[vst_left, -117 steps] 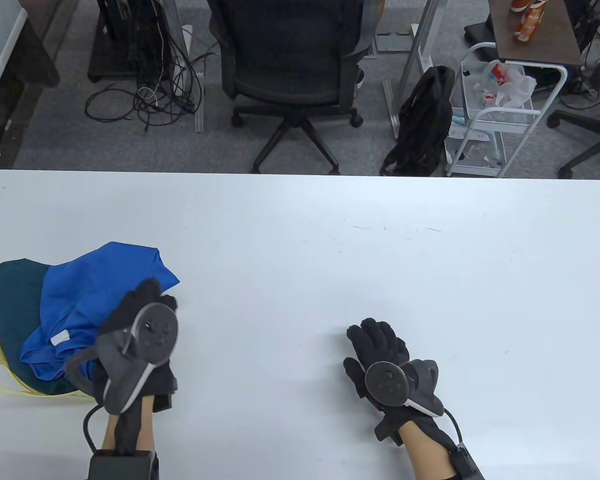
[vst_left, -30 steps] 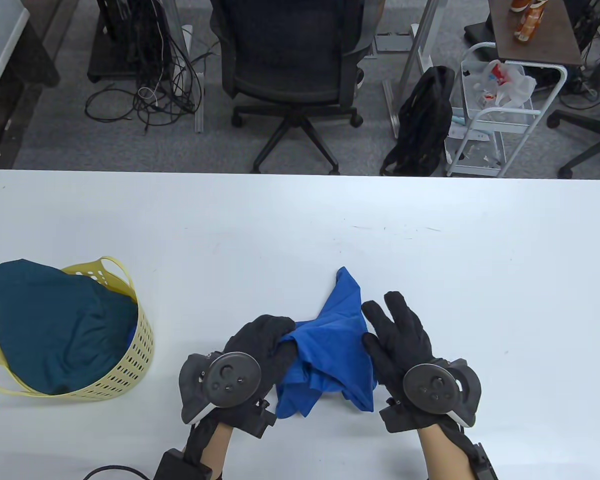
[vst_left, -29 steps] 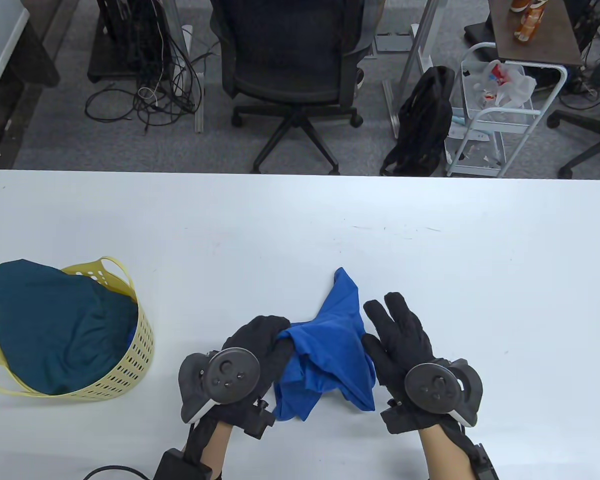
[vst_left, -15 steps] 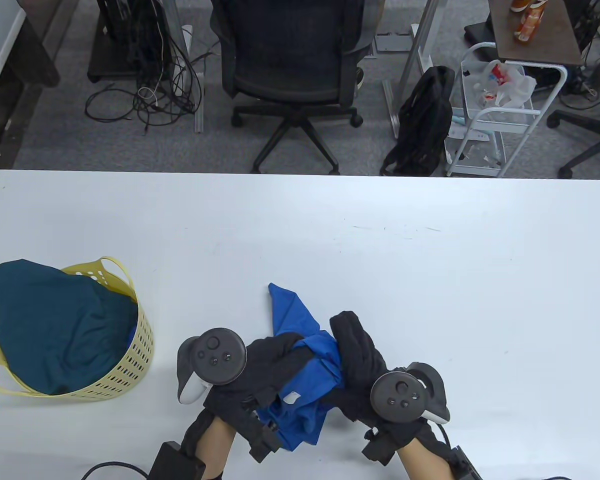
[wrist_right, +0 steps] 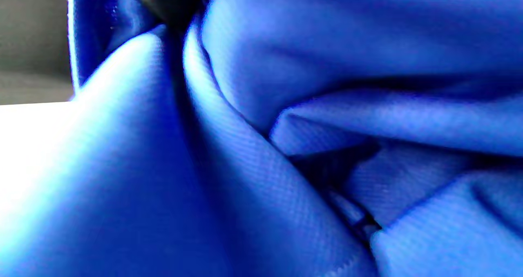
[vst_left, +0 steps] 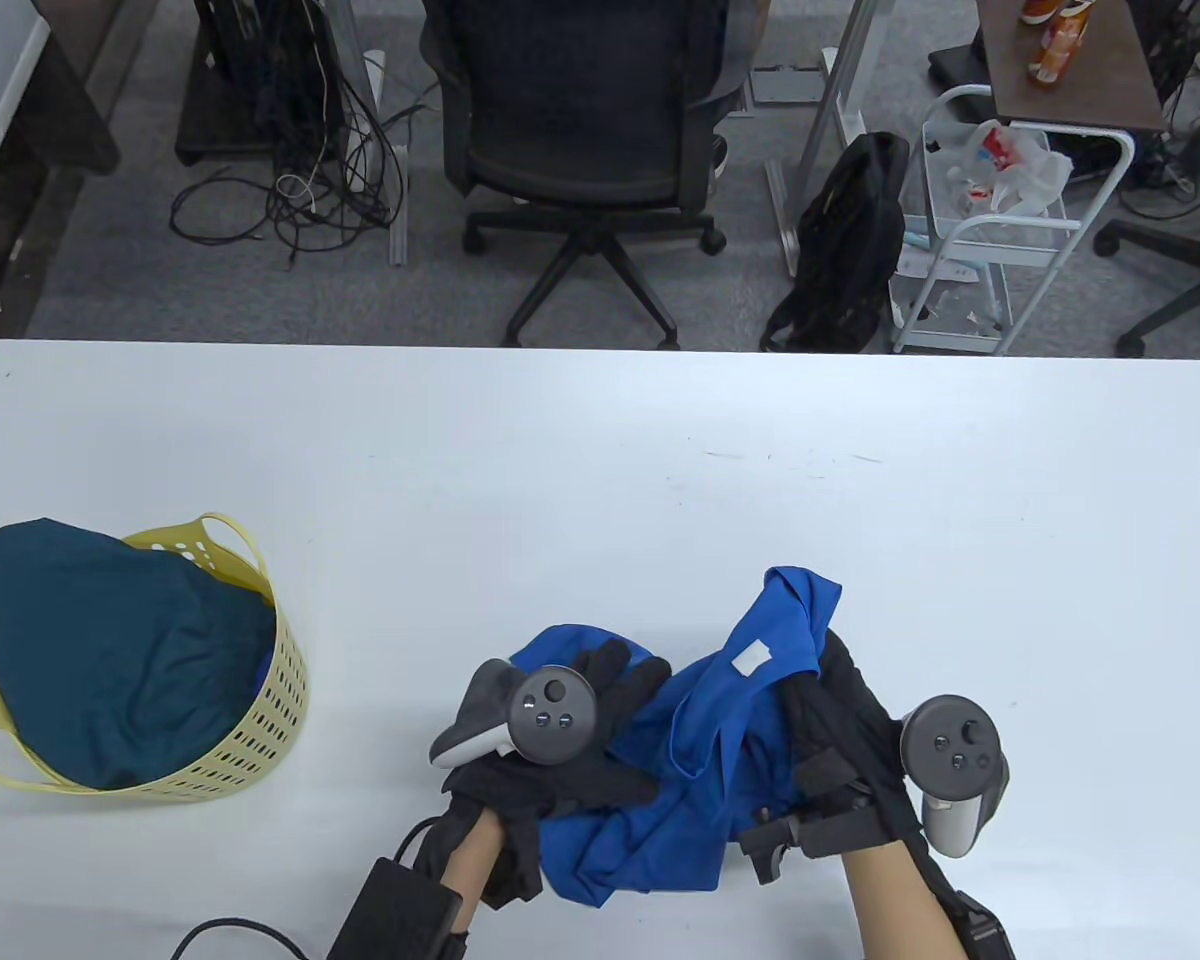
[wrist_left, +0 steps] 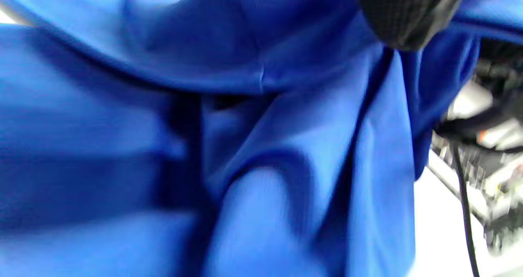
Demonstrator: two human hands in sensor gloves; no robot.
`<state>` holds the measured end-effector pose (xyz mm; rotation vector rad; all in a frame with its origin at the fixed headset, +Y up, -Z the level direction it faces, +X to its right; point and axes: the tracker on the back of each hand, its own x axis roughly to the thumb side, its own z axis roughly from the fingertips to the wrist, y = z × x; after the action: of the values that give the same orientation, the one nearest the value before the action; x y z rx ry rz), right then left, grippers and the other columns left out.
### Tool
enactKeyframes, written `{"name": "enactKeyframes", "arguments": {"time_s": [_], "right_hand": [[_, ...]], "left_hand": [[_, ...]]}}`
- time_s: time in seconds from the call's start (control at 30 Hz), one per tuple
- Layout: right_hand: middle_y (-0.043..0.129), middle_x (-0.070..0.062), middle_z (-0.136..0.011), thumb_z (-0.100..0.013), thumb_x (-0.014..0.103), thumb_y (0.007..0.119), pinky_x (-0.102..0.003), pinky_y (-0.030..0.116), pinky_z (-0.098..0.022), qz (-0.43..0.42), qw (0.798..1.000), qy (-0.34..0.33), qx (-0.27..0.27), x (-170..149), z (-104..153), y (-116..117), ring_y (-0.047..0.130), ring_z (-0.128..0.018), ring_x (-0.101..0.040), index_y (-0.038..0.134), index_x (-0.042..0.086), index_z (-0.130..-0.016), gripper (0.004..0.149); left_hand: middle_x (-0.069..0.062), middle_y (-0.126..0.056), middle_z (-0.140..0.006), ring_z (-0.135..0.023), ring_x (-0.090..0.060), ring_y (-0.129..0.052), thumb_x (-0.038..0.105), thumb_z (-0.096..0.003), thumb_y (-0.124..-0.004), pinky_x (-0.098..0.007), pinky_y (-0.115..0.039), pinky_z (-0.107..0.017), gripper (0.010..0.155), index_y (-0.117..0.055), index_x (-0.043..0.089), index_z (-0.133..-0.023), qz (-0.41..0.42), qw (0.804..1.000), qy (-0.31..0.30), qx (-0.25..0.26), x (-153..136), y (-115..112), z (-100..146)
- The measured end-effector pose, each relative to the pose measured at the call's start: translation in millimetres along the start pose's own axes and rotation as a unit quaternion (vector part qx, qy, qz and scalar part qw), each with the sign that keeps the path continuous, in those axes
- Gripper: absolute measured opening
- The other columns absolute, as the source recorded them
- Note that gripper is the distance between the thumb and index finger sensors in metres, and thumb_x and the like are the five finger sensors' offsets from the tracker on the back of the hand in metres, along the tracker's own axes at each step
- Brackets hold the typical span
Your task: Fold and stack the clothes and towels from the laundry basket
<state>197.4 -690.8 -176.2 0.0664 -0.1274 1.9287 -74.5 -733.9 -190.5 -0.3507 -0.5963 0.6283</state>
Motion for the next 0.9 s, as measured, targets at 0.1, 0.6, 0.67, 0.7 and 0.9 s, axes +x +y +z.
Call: {"name": "enactKeyframes", "arguments": {"time_s": [0.1,0.6,0.67,0.7,0.9], "right_hand": [[0.090,-0.003,-0.050,-0.069,0.044,0.064,-0.033,0.086,-0.029,0.024,1.000,-0.002,0.010,-1,-1,0,0.088,-0.029,-0.008,0.071,-0.001,-0.097,0.052],[0.090,-0.006,-0.052,-0.071,0.044,0.061,-0.051,0.080,-0.046,0.048,0.996,0.072,0.014,-15,-8,-32,0.089,-0.036,-0.019,0.082,0.003,-0.085,0.048],[0.090,-0.008,-0.052,-0.071,0.045,0.060,-0.058,0.075,-0.052,0.083,0.993,0.080,-0.004,-18,-9,-34,0.090,-0.037,-0.022,0.084,0.003,-0.082,0.049],[0.090,-0.008,-0.052,-0.072,0.044,0.059,-0.061,0.072,-0.053,0.103,0.991,0.083,-0.005,-19,-9,-35,0.090,-0.038,-0.023,0.085,0.003,-0.081,0.049],[0.085,-0.021,-0.071,-0.069,0.038,0.074,-0.076,0.058,-0.059,0.147,0.982,0.097,0.065,-20,-15,-37,0.085,-0.062,-0.041,0.087,-0.001,-0.077,0.042]], "left_hand": [[-0.017,-0.056,-0.127,-0.115,-0.049,-0.056,0.053,-0.0616,-0.066,-0.074,-0.052,-0.074,0.045,-0.064,0.042,-0.106,0.128,0.991,-0.025,0.017,-6,-5,0],[-0.005,-0.083,-0.082,-0.051,-0.013,-0.091,0.081,-0.0489,-0.063,-0.049,-0.082,-0.055,0.110,-0.035,0.004,-0.122,0.340,0.937,0.003,-0.082,-39,31,21],[-0.008,-0.079,-0.088,-0.055,-0.014,-0.089,0.075,-0.0426,-0.078,-0.049,-0.083,-0.055,0.118,-0.031,0.003,-0.124,0.271,0.956,-0.006,-0.110,-28,34,20],[-0.007,-0.079,-0.087,-0.054,-0.013,-0.089,0.070,-0.0423,-0.083,-0.048,-0.084,-0.053,0.116,-0.031,0.007,-0.125,0.233,0.966,0.004,-0.110,-21,34,19],[0.002,-0.088,-0.073,-0.039,-0.004,-0.091,0.053,-0.0630,-0.072,-0.033,-0.089,-0.038,0.057,-0.063,0.031,-0.115,0.157,0.981,0.042,-0.103,-10,29,14]]}}
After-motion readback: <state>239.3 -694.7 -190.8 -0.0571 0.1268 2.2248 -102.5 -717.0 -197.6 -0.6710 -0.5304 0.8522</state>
